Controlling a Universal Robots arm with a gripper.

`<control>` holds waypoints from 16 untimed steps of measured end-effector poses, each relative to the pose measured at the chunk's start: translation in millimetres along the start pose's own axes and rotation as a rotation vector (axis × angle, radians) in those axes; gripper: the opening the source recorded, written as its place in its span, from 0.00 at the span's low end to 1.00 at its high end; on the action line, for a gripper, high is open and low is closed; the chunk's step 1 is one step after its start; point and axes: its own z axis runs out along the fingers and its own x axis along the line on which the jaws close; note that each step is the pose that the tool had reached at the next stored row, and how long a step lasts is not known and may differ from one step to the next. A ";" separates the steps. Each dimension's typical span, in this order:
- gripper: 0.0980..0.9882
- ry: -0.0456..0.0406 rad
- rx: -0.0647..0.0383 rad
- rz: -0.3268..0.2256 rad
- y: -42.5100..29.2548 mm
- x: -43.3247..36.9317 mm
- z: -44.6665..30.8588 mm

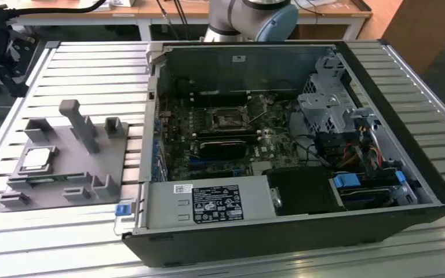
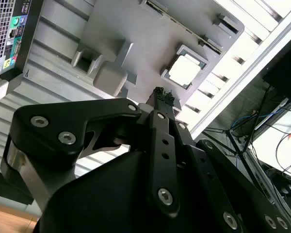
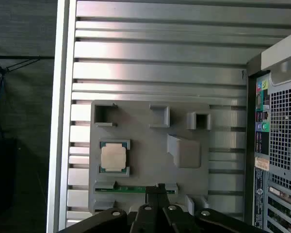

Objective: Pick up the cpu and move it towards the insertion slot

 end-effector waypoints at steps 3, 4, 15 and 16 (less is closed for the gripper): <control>0.01 0.0001 0.000 0.000 0.0 0.2 -0.1; 0.01 0.0001 0.000 0.000 0.0 0.7 -0.1; 0.01 0.0000 0.000 0.000 0.1 4.1 0.1; 0.01 0.0000 0.000 0.000 0.1 4.4 0.1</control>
